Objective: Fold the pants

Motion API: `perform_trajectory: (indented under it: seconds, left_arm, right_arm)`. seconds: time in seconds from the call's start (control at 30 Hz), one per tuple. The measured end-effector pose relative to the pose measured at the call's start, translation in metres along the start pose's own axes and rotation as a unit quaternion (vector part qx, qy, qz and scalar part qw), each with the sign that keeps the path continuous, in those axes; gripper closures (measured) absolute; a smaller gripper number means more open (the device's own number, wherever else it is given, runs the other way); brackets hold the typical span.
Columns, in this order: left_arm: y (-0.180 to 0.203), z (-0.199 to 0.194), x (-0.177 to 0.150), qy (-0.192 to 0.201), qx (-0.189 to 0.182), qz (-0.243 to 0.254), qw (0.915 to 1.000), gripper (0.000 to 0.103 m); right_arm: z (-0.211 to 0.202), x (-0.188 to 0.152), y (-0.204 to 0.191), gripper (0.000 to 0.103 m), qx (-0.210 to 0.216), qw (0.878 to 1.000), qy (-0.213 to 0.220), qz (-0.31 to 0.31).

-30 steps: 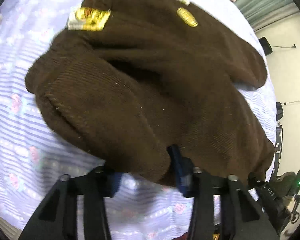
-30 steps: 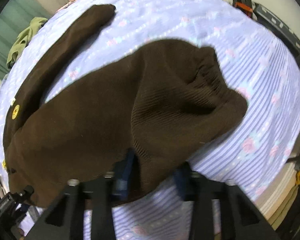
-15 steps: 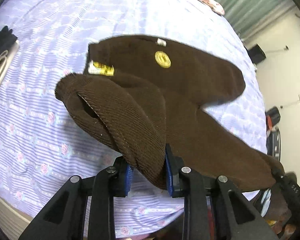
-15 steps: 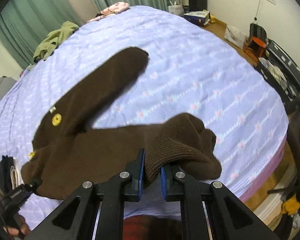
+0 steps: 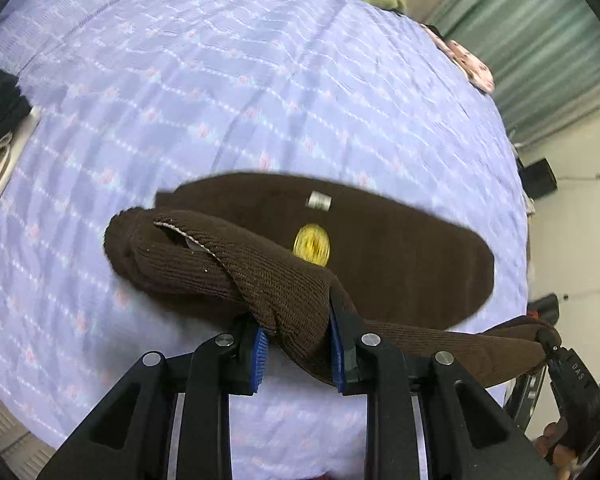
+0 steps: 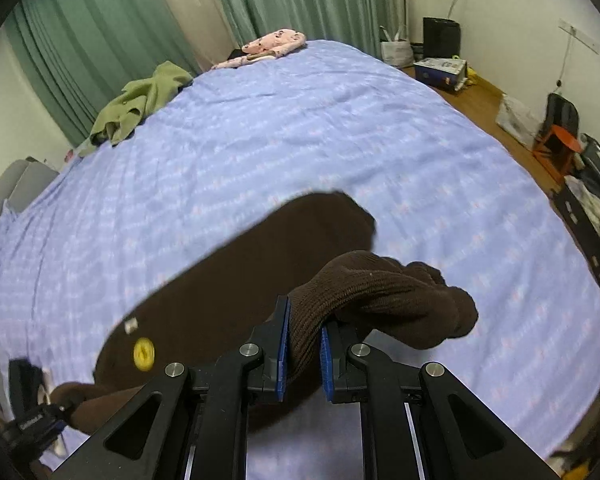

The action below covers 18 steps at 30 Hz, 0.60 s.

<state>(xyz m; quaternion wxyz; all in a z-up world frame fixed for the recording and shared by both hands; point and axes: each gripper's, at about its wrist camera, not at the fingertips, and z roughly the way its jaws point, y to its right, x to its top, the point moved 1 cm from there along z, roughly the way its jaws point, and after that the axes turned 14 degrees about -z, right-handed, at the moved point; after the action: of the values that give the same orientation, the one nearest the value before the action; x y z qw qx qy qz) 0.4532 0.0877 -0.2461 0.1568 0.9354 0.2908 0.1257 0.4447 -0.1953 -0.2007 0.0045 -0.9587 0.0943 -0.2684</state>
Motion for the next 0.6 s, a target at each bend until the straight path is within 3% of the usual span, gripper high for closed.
perform_trajectory:
  seconds: [0.3,0.37,0.43,0.47,0.53,0.57,0.6]
  left_arm:
    - [0.018,0.078,0.048,-0.004,0.052,-0.016,0.9985,0.071]
    - [0.019,0.084,0.051,-0.005,0.064,-0.014,0.9978,0.062]
    - [0.024,0.082,0.054,0.007,0.076,-0.004,0.9971,0.035]
    - [0.027,0.077,0.054,0.015,0.071,0.003,0.9973,0.030]
    - [0.036,0.062,0.051,0.033,0.070,0.030,0.9965,0.014]
    - [0.043,0.050,0.048,0.048,0.072,0.052,0.9949,0.011]
    - [0.048,0.040,0.045,0.061,0.068,0.066,0.9936,0.010]
  right_arm:
    - [0.118,0.059,-0.006,0.089,0.022,0.999,-0.031,-0.004]
    - [0.138,0.063,-0.012,0.089,0.029,0.999,-0.035,-0.015]
    - [0.150,0.064,-0.016,0.087,0.032,0.998,-0.037,-0.025]
    - [0.153,0.065,-0.016,0.081,0.037,0.998,-0.039,-0.025]
    - [0.148,0.068,-0.017,0.058,0.045,0.998,-0.036,-0.026]
    - [0.142,0.068,-0.016,0.045,0.043,0.998,-0.025,-0.028]
    - [0.131,0.070,-0.016,0.039,0.039,0.999,-0.009,-0.033]
